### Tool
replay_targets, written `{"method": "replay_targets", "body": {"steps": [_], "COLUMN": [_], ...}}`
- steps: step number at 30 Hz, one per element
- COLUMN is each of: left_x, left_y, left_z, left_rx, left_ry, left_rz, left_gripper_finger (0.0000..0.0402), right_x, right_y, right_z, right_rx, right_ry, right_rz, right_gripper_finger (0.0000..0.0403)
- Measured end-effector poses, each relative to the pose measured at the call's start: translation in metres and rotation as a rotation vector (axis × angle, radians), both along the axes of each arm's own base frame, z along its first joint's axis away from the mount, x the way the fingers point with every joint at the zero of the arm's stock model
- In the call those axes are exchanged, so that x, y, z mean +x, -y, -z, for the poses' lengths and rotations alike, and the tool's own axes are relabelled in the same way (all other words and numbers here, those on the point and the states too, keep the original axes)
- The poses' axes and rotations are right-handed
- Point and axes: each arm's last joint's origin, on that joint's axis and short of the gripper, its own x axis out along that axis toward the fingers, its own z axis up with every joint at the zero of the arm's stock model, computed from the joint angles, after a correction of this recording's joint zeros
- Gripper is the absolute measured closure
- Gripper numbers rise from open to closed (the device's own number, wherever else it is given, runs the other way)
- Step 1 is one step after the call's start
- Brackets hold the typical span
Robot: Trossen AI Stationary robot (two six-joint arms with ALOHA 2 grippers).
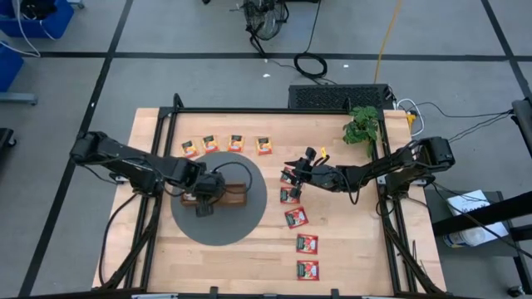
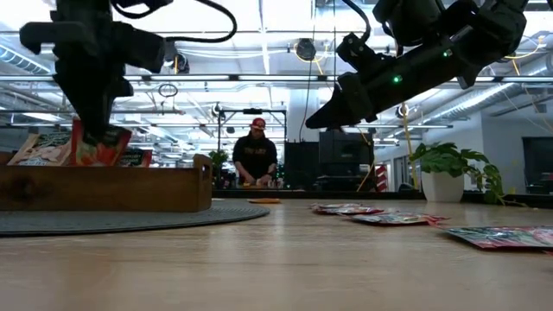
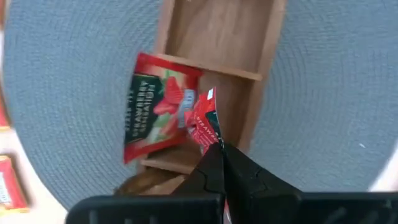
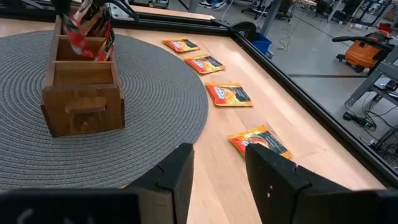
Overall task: Pick & Place Tea
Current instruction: Put the red tea bag into the middle section of the wooden organizer
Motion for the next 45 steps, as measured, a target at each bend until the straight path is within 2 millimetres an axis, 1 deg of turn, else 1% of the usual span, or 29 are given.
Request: {"method": "replay_targets", "body": {"steps": [5,11,14,22,29,33,36,38,41,45], "left_x": [0.0,0.002,0.004,0.004,0.0,-0.004,-0.006,-0.008,-0.005,0.005], "left_y": [0.0,0.0,0.0,-0.004,-0.006,-0.008,-0.008,-0.006,0.004,0.021], "left_z": [0.007,0.006,0.006,0.005,0.002,-0.003,-0.007,-0.01,-0.011,-0.012], "left_rx": [0.018,0.026,0.027,0.131,0.187,0.187,0.157,0.076,-0.069,-0.144], "left_ry": [0.021,0.045,0.061,0.09,0.085,0.1,0.136,0.139,0.162,0.254], "left_rz": [0.038,0.095,0.087,-0.051,-0.073,-0.096,-0.151,-0.16,-0.13,-0.061], "left_gripper_finger": [0.0401,0.04,0.0391,0.0344,0.029,0.0271,0.0269,0.0268,0.0268,0.0268], "right_x": [0.0,0.0,0.0,0.0,0.0,0.0,0.0,0.0,0.0,0.0], "right_y": [0.0,0.0,0.0,0.0,0.0,0.0,0.0,0.0,0.0,0.0], "right_z": [0.0,0.0,0.0,0.0,0.0,0.0,0.0,0.0,0.0,0.0], "right_rx": [0.0,0.007,0.007,0.008,0.023,0.024,0.024,0.024,0.024,0.023], "right_ry": [0.001,0.004,0.005,0.005,0.012,0.011,0.011,0.011,0.011,0.01], "right_rz": [0.0,0.001,0.001,0.001,0.007,0.007,0.007,0.007,0.007,0.007], "right_gripper_finger": [0.0273,0.0273,0.0273,0.0273,0.0273,0.0273,0.0273,0.0273,0.0273,0.0273]}}
